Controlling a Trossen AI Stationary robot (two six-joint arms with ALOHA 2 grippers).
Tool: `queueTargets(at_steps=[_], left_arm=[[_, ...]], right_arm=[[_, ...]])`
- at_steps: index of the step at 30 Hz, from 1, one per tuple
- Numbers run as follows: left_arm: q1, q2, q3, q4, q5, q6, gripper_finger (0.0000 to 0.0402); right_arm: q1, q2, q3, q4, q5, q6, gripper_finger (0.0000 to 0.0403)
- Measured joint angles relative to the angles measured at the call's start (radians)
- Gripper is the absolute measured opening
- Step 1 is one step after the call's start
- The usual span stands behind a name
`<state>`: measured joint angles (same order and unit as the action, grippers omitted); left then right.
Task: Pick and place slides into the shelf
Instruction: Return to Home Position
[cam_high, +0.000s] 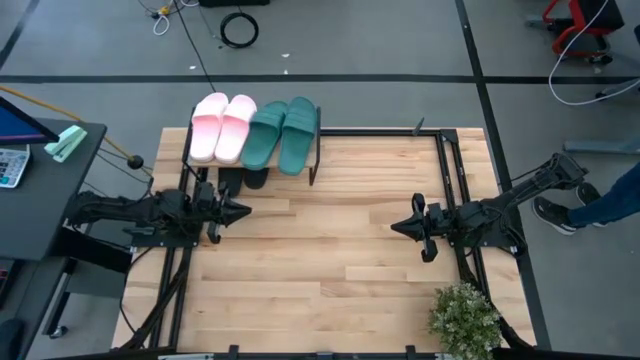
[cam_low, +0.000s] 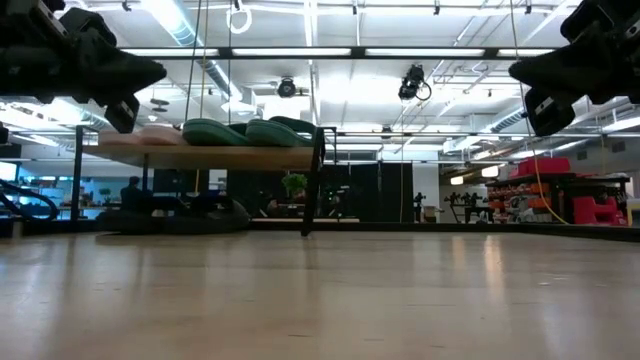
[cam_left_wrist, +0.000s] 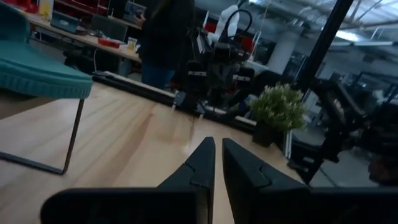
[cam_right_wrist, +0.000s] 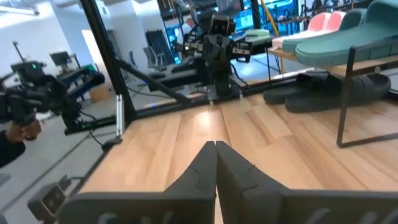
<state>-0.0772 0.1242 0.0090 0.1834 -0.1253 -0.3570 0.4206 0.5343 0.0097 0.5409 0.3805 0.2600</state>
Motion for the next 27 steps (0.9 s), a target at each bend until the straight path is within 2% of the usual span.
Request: queueTargets(at_steps=[10, 23, 27], left_arm=[[0.0, 0.0, 0.0, -0.048, 0.0, 0.039, 0.0025], [0.0, 0.0, 0.0, -0.07, -0.001, 0.03, 0.0038], [0.0, 0.0, 0.0, -0.069, -0.001, 0.117, 0.0033]], right_arm=[[0.0, 0.002, 0.0, -0.032, 0.0, -0.027, 0.0005], [0.0, 0.002, 0.033, -0.039, 0.0, 0.001, 0.0005], [0.0, 0.0, 0.097, -0.046, -0.001, -0.05, 0.0005]])
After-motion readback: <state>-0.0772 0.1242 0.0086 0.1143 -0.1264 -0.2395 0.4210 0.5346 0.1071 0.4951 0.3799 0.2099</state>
